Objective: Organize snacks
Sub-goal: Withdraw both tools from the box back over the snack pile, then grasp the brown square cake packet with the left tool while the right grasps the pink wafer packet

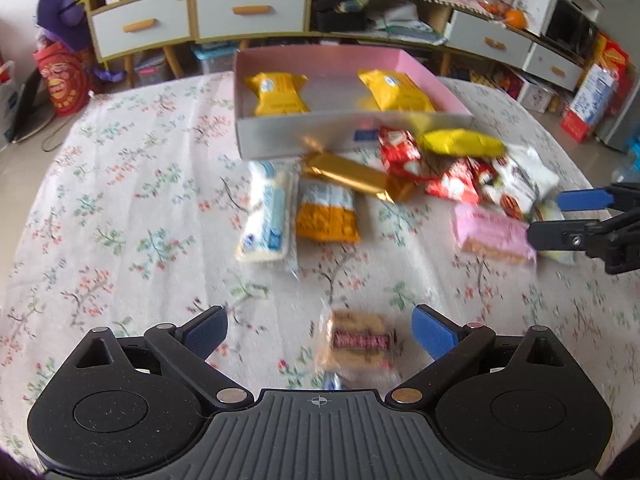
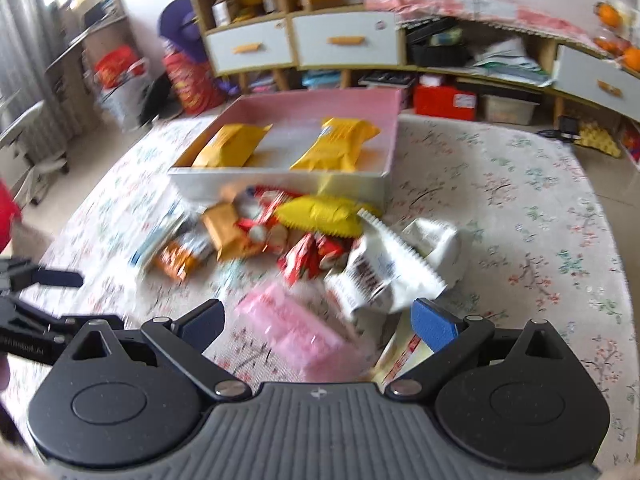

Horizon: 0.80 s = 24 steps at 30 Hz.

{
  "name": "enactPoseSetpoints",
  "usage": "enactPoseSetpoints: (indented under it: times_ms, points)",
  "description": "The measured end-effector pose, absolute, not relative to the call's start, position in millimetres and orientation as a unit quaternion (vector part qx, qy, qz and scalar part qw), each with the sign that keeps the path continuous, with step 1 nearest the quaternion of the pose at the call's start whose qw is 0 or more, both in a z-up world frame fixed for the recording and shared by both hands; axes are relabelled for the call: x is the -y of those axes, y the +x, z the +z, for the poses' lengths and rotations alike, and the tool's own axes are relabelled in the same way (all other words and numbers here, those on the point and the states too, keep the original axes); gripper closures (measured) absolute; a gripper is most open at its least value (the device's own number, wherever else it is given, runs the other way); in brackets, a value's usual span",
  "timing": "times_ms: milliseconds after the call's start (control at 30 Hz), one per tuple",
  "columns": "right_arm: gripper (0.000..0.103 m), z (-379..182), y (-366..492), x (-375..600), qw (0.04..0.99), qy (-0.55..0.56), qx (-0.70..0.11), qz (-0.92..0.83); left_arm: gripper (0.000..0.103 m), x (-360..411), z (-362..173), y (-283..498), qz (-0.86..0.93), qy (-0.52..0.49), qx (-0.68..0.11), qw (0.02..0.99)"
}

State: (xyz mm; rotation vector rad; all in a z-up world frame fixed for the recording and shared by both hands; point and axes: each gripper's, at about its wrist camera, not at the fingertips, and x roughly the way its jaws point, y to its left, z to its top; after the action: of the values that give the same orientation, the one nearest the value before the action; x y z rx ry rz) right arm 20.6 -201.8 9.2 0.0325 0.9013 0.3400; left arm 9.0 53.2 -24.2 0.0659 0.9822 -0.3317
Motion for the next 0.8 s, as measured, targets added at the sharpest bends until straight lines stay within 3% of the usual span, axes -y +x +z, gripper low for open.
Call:
enactPoseSetpoints:
  times_ms: [433,800]
  points:
    - [0.012,-19.6,14.3,181.2,0.845,-0.041,-0.486,0.218,0.006,-38.6,-43.3,4.8,-0.198,0.049,-0.498,0.843]
    - [0.018,-16.9,1.2,165.3,0.828,-0.063,-0.493,0.259,0.015,-32.2,-49.7,5.1,-0.204,0.074,-0.507,0.834]
